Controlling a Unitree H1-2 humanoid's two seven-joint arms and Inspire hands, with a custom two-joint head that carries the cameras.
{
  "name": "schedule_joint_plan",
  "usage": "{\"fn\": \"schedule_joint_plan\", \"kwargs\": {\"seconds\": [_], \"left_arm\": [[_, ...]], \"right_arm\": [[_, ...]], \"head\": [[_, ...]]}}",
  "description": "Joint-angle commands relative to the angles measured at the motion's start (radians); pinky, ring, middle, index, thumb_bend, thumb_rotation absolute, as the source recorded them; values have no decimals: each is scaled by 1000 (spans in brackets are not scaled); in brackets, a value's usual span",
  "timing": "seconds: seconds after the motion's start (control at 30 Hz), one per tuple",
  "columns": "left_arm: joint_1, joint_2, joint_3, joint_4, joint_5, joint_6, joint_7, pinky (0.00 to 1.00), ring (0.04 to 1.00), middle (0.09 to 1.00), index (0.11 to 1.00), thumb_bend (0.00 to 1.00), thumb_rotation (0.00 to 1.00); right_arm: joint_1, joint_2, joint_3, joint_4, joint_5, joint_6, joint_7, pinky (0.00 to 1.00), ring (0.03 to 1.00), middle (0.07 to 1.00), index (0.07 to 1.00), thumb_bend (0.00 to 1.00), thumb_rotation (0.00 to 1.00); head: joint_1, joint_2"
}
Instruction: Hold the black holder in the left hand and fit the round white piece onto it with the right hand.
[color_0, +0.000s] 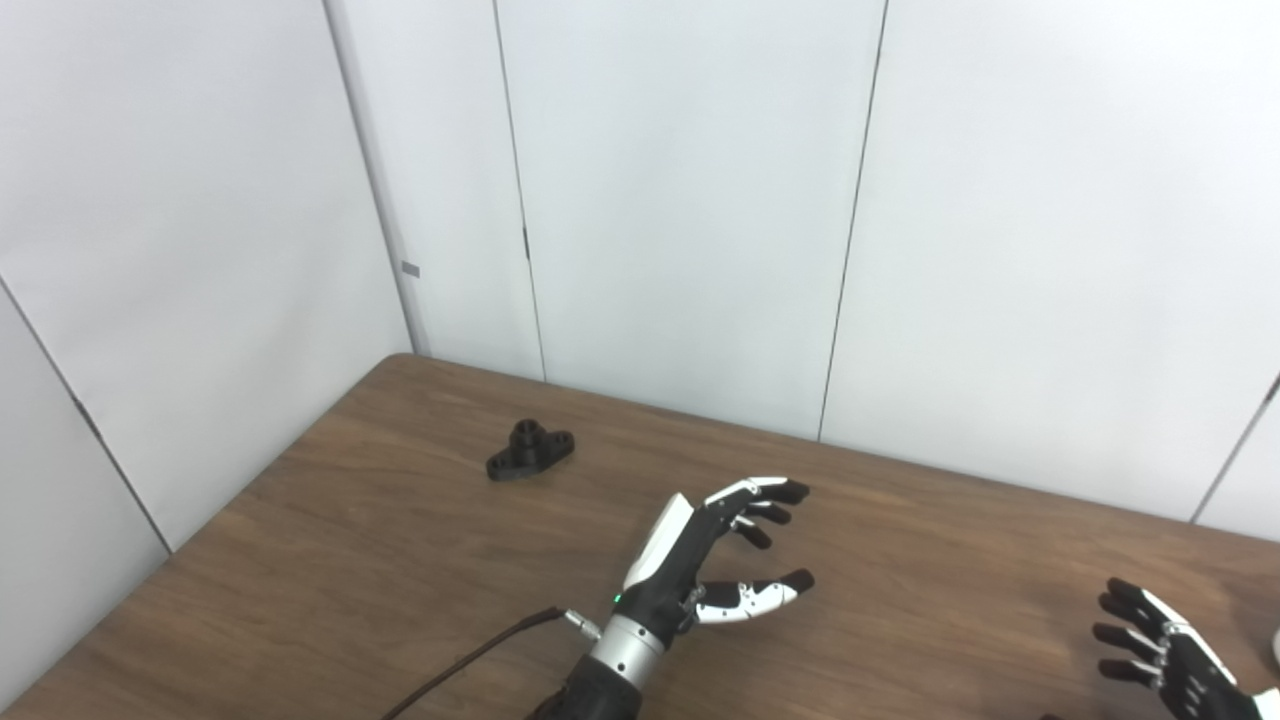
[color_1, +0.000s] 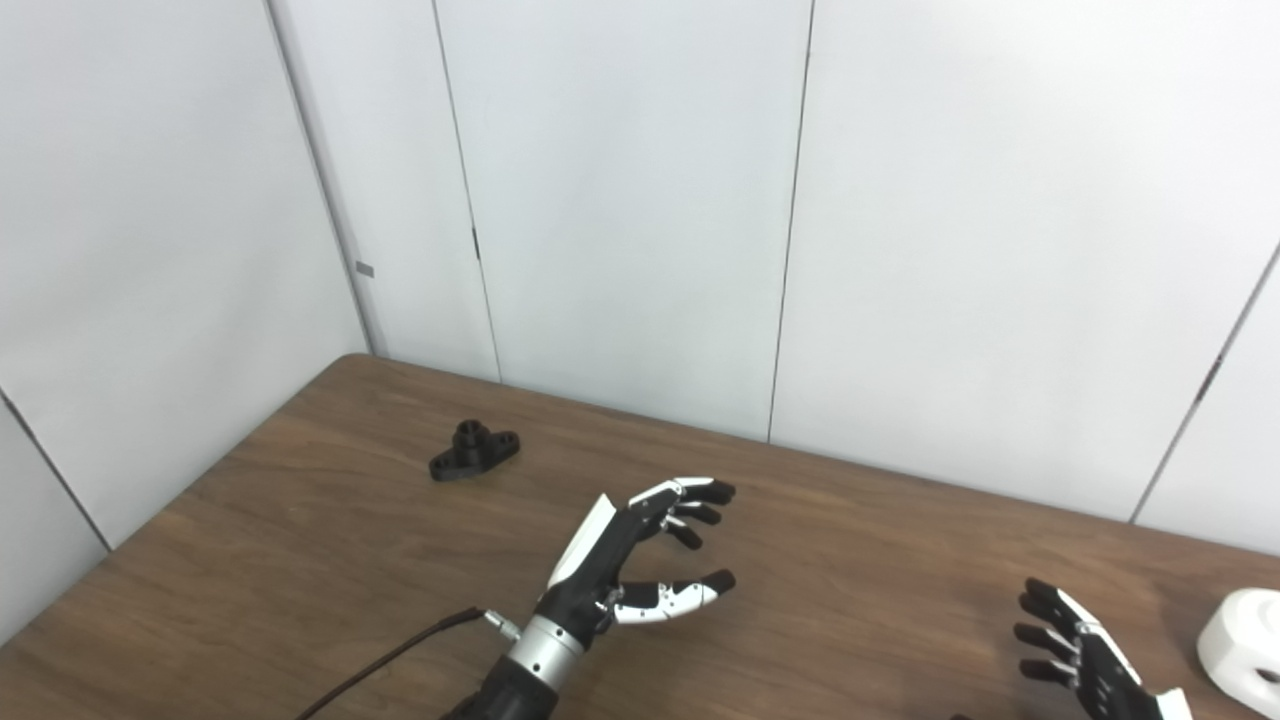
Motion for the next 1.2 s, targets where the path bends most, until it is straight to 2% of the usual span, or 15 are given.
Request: {"fn": "schedule_joint_plan", "kwargs": {"seconds": [0.0,0.1,0.17,0.23,0.33,0.43,0.5,0.53,0.6,0.7,0.83,1.0,1.17], "left_arm": [[76,-42,-18,36,10,3,24,623,748,782,768,573,82],[80,-35,-16,2,25,34,22,652,761,780,763,604,72],[76,-25,-11,-11,1,40,5,666,761,774,747,641,25],[65,-1,-6,-25,-29,44,-27,635,738,764,733,677,5],[52,43,-5,-72,-55,92,-89,585,715,757,730,657,0],[30,101,-6,-116,-64,121,-152,571,712,758,752,613,42],[19,126,1,-141,-76,152,-184,571,703,754,752,620,52],[12,142,3,-157,-65,171,-194,558,693,747,751,632,88],[-1,175,10,-190,-27,204,-200,543,676,739,741,650,139],[-9,210,23,-241,15,264,-205,617,719,742,736,697,211],[-14,258,54,-303,39,299,-203,657,754,758,749,720,255],[-21,294,108,-352,29,310,-194,654,747,774,764,684,152],[-30,325,153,-417,93,378,-184,701,775,785,770,675,128]], "right_arm": [[-19,-1,-5,-44,8,-1,4,684,784,842,849,596,0],[-17,1,-6,-59,10,15,7,690,784,842,849,600,0],[-18,2,-6,-68,12,26,9,687,783,841,848,600,0],[-18,2,-9,-78,17,38,13,699,794,843,851,596,0],[-18,1,-11,-86,22,50,19,722,803,848,856,590,0],[-18,-2,-14,-95,18,56,20,718,797,842,853,592,0],[-20,-3,-16,-97,18,59,20,704,790,837,847,599,0],[-20,-3,-16,-99,17,62,20,701,788,837,847,600,0],[-19,-2,-17,-107,15,71,21,701,788,839,846,598,0],[-17,-1,-17,-112,19,76,24,699,787,843,849,590,0],[-14,1,-15,-120,20,86,26,704,791,847,855,580,0],[-20,-6,-13,-117,12,79,26,718,798,846,858,579,0],[-24,-6,-16,-125,17,94,29,713,785,844,858,581,0]], "head": [[-1,1],[2,4],[2,4],[2,4],[2,4],[0,11],[0,12],[1,13],[2,14],[5,12],[9,12],[13,13],[18,14]]}}
